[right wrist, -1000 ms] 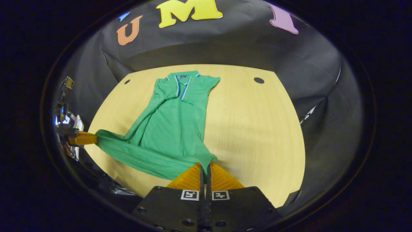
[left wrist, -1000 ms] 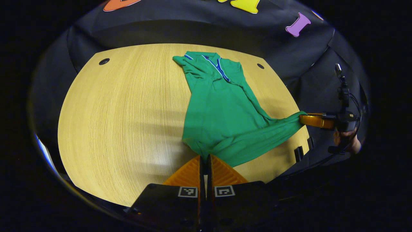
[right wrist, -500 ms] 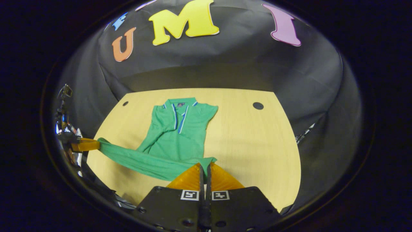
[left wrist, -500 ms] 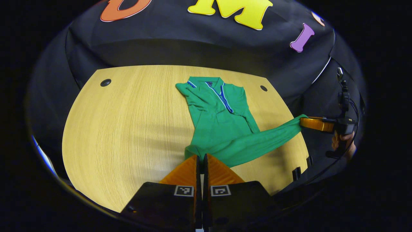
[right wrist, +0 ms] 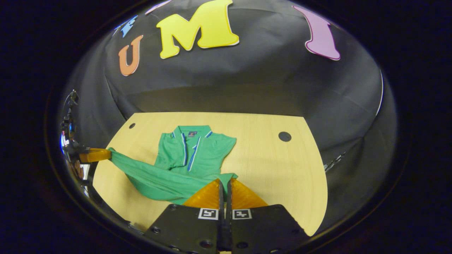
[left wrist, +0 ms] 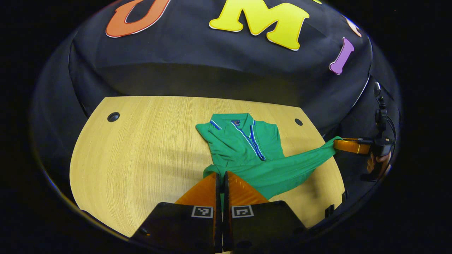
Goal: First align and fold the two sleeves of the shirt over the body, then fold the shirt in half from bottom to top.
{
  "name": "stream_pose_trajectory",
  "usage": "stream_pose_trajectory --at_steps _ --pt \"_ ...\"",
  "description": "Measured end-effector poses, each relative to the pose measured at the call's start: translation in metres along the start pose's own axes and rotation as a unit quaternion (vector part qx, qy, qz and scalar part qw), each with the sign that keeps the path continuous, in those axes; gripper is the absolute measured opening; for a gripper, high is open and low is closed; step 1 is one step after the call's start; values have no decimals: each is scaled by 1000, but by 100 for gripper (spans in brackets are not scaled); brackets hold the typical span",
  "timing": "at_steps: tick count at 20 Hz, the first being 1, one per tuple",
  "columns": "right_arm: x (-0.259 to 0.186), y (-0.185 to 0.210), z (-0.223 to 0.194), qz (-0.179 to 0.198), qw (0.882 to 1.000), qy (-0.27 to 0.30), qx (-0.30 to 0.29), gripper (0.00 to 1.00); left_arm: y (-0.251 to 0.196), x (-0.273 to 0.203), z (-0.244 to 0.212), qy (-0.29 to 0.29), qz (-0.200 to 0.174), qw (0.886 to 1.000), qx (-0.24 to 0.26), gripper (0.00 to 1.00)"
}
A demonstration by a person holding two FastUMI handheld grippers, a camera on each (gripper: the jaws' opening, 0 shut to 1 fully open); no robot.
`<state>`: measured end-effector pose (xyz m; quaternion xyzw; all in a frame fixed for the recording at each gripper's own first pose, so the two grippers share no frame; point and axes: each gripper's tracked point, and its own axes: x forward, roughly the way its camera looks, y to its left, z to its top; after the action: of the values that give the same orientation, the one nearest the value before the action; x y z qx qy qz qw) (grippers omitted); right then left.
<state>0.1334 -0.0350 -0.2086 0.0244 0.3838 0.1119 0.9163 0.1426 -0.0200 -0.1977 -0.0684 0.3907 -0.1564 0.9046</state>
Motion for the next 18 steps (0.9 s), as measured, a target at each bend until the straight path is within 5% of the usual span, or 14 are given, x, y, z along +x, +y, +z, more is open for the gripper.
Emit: stream_pose_trajectory --at_steps 18 --pt "157 -2 99 10 999 -51 -8 0 58 155 96 -89 58 993 -44 6"
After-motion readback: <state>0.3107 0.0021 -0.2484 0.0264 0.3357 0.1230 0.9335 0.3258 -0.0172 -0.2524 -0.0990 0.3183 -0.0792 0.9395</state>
